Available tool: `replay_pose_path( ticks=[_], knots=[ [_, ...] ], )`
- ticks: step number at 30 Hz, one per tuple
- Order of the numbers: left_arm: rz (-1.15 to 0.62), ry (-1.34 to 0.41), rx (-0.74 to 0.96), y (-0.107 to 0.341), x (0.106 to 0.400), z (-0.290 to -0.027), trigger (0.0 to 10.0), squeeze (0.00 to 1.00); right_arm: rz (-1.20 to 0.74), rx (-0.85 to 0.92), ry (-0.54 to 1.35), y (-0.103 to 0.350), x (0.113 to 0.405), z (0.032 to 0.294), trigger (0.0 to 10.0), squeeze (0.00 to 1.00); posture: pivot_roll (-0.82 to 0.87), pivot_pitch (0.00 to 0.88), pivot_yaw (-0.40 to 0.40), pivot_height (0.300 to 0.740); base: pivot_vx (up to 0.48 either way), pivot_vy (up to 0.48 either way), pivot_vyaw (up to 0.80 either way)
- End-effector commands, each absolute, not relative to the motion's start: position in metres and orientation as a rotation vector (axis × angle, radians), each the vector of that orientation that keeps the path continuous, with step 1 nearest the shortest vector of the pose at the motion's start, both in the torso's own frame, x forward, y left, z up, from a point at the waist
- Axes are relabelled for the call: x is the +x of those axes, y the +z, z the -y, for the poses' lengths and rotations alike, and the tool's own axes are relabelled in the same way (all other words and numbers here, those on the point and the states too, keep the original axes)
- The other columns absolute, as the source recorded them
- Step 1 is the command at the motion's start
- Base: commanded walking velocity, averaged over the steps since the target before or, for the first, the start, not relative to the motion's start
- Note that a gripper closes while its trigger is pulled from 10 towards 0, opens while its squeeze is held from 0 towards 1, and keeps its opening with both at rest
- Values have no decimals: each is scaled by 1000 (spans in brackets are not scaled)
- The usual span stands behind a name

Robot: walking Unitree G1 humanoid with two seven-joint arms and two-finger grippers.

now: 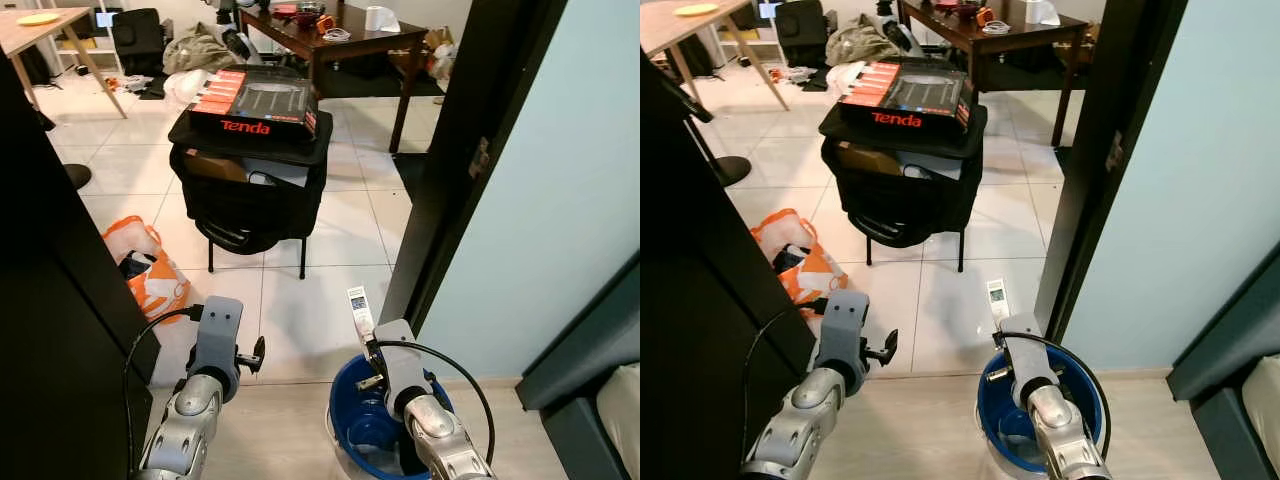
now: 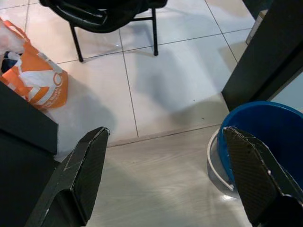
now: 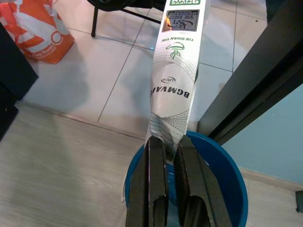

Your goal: Clean up the room

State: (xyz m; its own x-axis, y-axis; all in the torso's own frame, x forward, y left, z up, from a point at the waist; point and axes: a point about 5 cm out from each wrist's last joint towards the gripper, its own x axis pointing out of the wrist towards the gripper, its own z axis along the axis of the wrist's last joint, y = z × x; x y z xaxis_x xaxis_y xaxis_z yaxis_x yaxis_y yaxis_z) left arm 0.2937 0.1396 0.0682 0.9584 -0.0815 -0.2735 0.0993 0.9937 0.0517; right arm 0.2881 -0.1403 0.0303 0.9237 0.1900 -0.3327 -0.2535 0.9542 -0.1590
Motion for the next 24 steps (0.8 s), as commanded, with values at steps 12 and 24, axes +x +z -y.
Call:
replay_pose_path(
  ticks=[12,24],
  knots=[
    [-310,-85,72,63,293,-141,10000,0,-331,-186,220,27,284,142,10000,0,15,126,-17,732,0,-433,0],
    [-328,-71,51,63,294,-142,10000,0,-329,-183,218,27,285,144,10000,0,12,125,-19,732,0,-433,0]
  ],
)
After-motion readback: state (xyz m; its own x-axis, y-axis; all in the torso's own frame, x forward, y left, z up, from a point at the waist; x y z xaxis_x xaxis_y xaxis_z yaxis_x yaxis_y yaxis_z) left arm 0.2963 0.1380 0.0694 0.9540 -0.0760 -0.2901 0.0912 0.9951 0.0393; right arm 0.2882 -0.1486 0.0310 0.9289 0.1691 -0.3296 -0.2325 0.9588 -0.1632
